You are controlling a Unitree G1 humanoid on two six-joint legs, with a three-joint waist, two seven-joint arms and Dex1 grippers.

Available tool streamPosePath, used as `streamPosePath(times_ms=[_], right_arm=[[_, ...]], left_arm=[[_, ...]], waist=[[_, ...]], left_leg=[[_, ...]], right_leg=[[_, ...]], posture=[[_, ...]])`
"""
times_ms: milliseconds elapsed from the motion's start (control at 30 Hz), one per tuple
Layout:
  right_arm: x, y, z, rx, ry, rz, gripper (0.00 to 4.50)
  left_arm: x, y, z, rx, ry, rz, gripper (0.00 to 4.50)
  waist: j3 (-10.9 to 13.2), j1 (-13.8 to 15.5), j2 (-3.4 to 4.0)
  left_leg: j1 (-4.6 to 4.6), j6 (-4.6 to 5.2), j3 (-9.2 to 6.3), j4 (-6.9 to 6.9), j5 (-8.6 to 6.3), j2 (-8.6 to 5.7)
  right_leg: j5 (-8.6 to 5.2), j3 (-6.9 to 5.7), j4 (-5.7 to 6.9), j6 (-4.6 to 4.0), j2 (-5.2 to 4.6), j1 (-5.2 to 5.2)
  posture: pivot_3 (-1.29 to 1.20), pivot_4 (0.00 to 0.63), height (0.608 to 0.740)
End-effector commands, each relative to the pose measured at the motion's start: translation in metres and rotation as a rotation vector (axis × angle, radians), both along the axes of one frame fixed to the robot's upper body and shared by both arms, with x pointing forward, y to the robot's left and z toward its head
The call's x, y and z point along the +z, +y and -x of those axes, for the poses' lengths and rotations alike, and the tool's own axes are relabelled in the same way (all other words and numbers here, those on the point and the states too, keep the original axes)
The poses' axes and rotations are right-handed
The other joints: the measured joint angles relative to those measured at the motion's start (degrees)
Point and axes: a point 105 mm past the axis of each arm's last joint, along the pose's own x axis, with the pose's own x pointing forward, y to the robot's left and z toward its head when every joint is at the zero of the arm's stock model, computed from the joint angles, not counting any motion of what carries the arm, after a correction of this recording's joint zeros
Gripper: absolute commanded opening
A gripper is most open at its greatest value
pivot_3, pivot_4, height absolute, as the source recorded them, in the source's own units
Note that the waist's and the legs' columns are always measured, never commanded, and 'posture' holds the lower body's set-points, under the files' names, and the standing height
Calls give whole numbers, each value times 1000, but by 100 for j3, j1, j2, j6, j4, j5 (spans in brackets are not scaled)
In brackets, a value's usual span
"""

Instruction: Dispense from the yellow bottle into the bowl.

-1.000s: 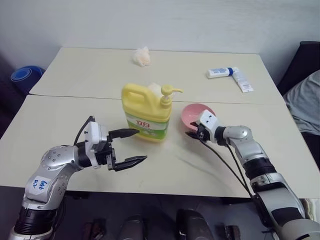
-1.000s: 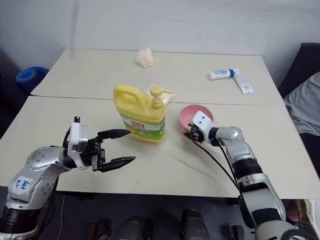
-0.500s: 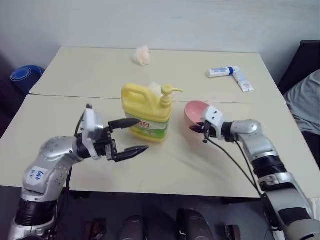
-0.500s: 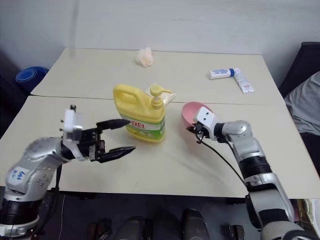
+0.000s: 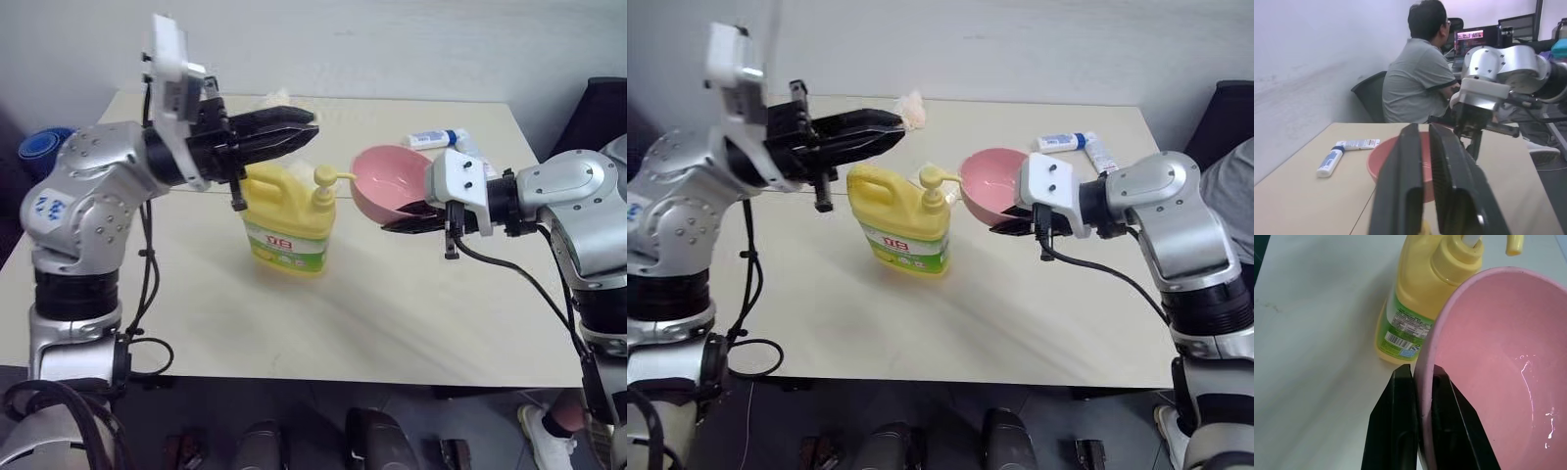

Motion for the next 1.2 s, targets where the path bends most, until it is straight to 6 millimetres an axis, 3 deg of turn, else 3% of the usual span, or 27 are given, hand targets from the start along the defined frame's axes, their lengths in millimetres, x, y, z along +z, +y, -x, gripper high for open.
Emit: streamPosePath(times_ms=[33,300,467,800,1033,1200], right_arm=[[18,13,12,71,-50,-5,0],[14,19,18,88,-19,1,0],[12,20,18,85,-13,8,0],[9,20,18,78,-2,17,0],[7,20,16,72,6,14,0],[4,20,16,73,14,14,0]], left_arm=[[3,-10,-7,15,-83,-46,30],[-25,-27,-19,13,-6,-103,30],[-42,-27,-35,94,66,-134,30],[-78,-25,-30,101,271,-280,30],[-107,-15,-51,243,373,-301,30],[-118,-21,-47,189,477,-270,30]], waist=[[0,0,0],[3,0,-4],[3,-1,-4],[2,-1,-4],[-5,7,-4],[-21,43,-9]], left_leg=[[-1,0,0,0,0,0],[-1,0,-1,1,0,6],[-1,-1,-2,2,0,9],[4,-1,-1,8,0,15],[29,-1,0,9,1,23],[42,-2,1,14,1,23]], right_leg=[[0,1,0,0,0,-2],[0,1,-1,0,4,-3],[0,1,0,0,5,-3],[0,10,11,0,5,-2],[0,18,15,1,4,22],[0,25,22,0,4,31]], posture=[[0,150,740],[0,150,740],[0,150,740],[0,150,740],[0,150,740],[0,150,740]])
